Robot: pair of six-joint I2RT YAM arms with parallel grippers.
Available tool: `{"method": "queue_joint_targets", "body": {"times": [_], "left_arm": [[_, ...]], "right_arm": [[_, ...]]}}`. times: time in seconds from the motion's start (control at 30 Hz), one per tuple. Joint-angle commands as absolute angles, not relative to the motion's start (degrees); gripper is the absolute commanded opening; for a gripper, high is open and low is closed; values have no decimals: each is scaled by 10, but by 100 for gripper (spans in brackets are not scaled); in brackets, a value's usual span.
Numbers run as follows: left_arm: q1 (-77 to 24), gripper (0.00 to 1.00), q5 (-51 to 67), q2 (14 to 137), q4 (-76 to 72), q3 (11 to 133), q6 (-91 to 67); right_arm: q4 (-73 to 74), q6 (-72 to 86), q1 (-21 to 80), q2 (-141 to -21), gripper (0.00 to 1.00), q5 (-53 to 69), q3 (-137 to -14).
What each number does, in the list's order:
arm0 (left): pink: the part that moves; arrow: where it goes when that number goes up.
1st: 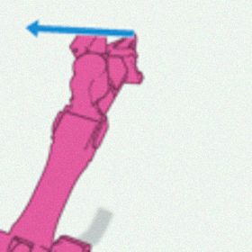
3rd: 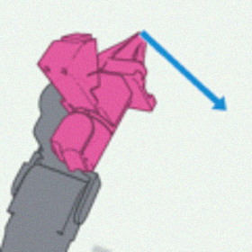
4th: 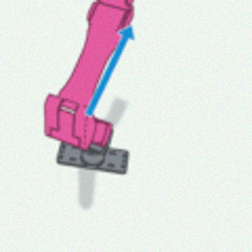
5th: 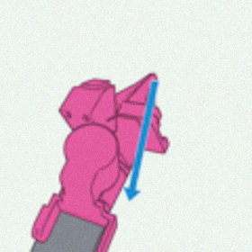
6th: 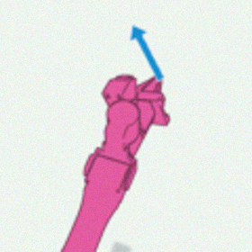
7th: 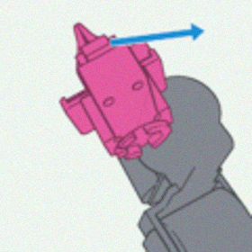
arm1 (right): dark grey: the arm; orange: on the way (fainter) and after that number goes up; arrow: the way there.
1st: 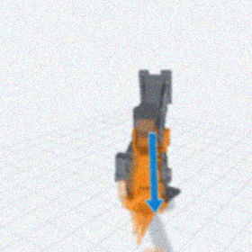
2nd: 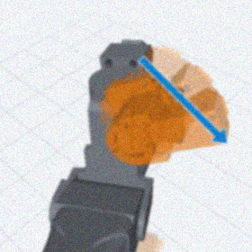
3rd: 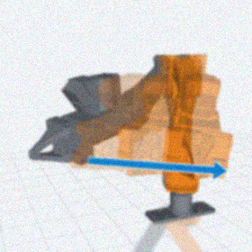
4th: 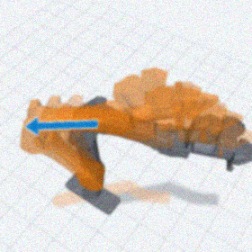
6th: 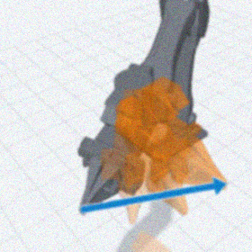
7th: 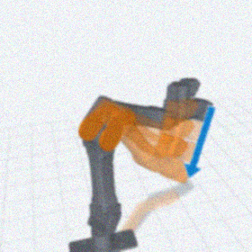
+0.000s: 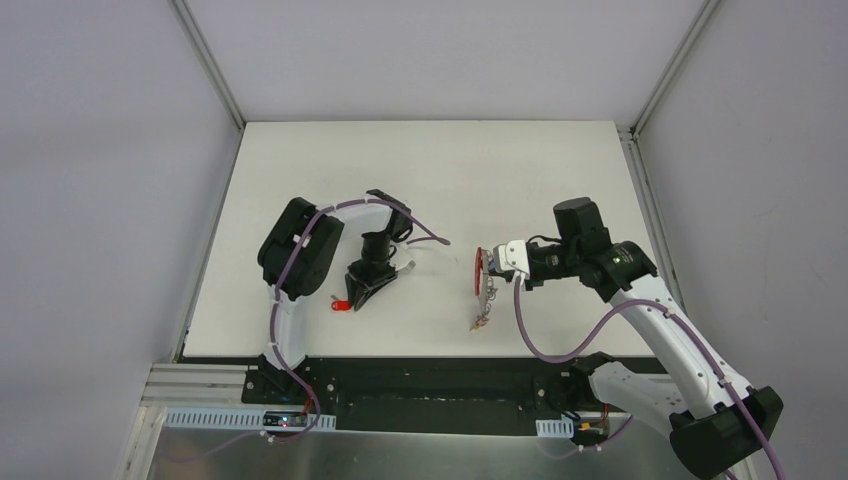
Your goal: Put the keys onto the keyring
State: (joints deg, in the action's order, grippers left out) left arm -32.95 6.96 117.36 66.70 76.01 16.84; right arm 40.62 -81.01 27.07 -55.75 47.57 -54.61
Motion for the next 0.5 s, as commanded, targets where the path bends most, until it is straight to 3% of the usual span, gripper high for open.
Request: {"method": "queue_joint_targets", "body": {"times": [0.0, 0.47], "left_arm": [[-332, 22, 64, 1160, 683, 766, 162], [-370, 24, 125, 1089, 686, 750, 218]], "right_arm": [[390, -814, 268, -547, 0, 500, -548], [390, -813, 268, -550, 0, 498, -548]]}}
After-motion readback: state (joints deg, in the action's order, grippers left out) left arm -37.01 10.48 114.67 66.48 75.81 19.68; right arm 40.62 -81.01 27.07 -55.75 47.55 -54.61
